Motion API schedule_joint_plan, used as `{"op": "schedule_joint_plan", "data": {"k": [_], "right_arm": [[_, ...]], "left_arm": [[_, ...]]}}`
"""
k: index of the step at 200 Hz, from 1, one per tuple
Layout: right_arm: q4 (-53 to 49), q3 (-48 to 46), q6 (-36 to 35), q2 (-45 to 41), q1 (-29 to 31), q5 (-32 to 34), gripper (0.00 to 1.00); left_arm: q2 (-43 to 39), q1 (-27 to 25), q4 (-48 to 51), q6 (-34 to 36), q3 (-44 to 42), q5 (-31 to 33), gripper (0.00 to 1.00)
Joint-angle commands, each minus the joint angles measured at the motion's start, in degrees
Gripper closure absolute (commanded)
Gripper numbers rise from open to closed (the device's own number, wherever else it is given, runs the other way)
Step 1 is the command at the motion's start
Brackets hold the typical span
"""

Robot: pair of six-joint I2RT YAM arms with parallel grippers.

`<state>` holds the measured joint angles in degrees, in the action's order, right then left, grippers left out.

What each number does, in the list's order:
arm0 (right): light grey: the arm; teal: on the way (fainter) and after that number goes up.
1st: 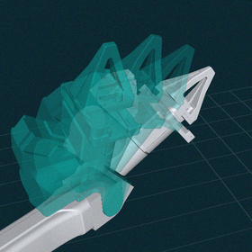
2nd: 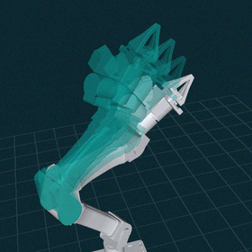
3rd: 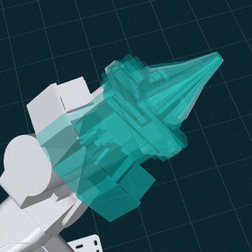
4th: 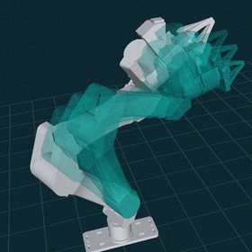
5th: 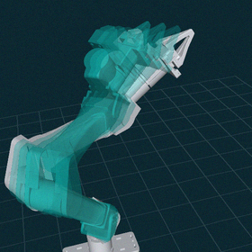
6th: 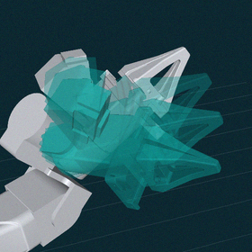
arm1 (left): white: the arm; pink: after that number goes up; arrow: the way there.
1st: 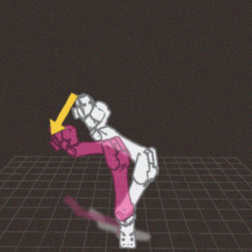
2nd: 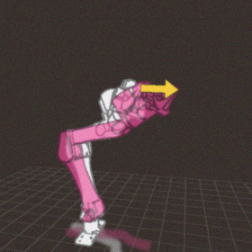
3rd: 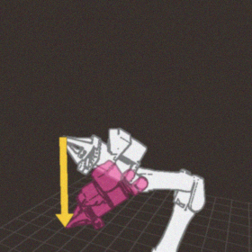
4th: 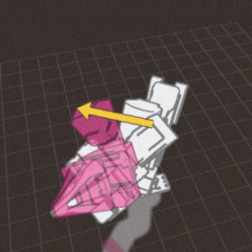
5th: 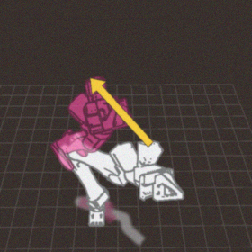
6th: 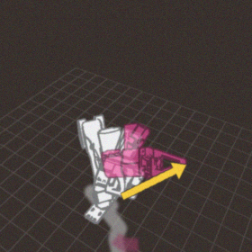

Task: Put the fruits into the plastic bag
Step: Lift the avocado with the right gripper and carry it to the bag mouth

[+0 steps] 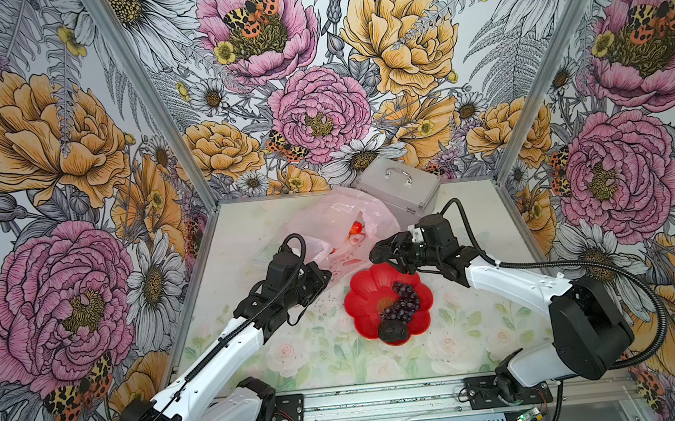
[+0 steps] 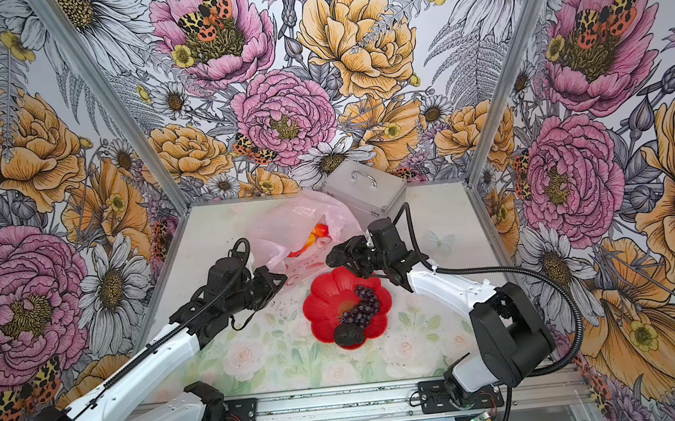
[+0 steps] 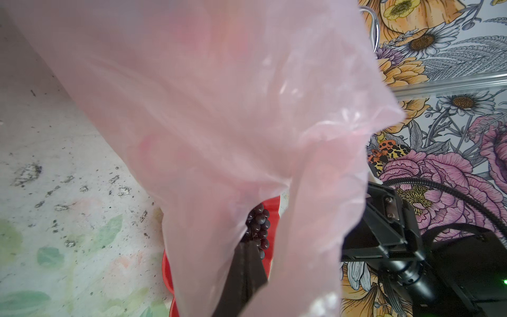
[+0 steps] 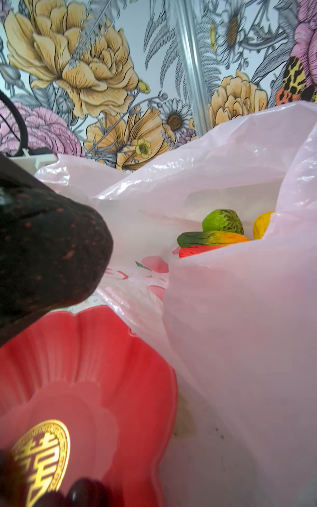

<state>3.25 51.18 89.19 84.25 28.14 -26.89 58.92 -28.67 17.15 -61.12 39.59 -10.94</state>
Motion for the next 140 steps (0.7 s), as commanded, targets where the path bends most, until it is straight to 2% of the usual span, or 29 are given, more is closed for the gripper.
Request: {"op": "schedule_joint_plan", "data": {"k": [1,47,140], "right_arm": [[9.96,0.56,7.49,1.2,0.16,-0.95,0.52],[13.73,2.95,10.51,6.17,0.28,-1.29,0.52],[15.99,12.01,11.37,18.34,1.89,-3.59,0.52]], "left_arm": [[0.64,-0.58,-1.41,1.01,2.06,-0.24,1.0],[1.59,-1.34,-1.51,1.01,2.98,0.29,1.0],[4.41,-3.62,-1.63,1.31,4.88,0.74,1.0]]}}
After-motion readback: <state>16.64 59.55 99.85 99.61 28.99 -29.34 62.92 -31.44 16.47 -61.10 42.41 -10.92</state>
